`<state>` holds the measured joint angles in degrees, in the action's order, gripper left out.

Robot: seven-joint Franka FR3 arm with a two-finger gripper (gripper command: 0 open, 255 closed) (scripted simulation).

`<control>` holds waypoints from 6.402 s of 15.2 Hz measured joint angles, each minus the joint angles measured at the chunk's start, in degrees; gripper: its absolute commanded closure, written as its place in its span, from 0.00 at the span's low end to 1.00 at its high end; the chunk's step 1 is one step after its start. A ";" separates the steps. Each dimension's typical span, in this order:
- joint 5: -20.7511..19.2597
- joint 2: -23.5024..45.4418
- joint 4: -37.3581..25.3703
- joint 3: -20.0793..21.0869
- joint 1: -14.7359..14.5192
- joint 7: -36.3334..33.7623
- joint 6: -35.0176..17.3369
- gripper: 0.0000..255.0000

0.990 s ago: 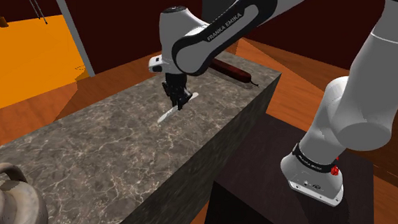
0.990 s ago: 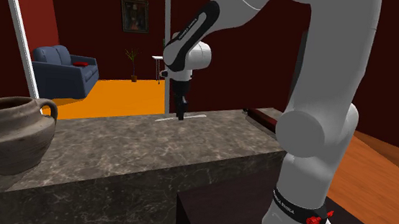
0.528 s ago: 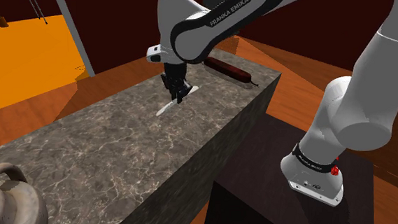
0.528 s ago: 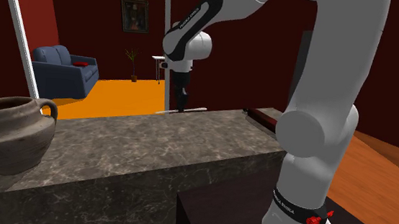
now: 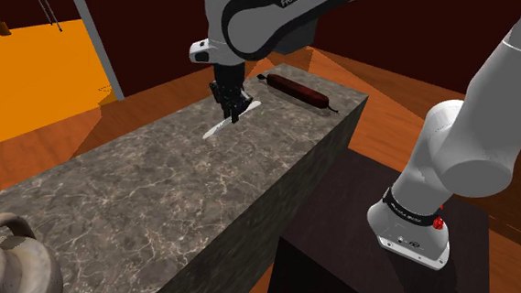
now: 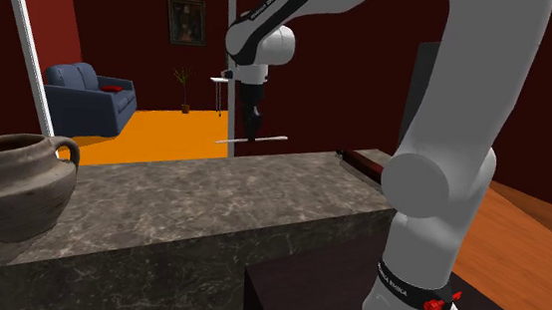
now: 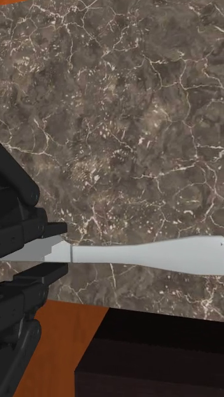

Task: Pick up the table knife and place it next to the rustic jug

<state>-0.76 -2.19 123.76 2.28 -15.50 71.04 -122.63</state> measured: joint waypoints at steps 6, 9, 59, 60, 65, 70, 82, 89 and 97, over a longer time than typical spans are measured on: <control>0.10 -1.51 -2.80 -0.01 -0.01 0.10 4.31 1.00; 0.15 -2.32 -4.45 0.00 -0.02 0.13 6.76 1.00; -7.95 32.56 -45.67 11.96 -19.61 -31.92 14.62 1.00; -8.02 32.80 -45.19 11.91 -19.57 -31.93 13.91 1.00; -8.26 33.38 -42.23 11.75 -19.38 -32.14 10.42 1.00; -8.65 34.70 -40.59 11.55 -19.46 -32.47 7.48 1.00; -9.74 38.31 -36.71 10.88 -19.63 -33.26 0.07 1.00; -10.47 41.19 -35.86 10.37 -19.92 -33.75 -3.62 1.00; -11.32 44.93 -35.64 9.68 -20.26 -34.20 -7.56 1.00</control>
<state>-12.08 42.74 88.12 11.96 -35.77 36.84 -130.18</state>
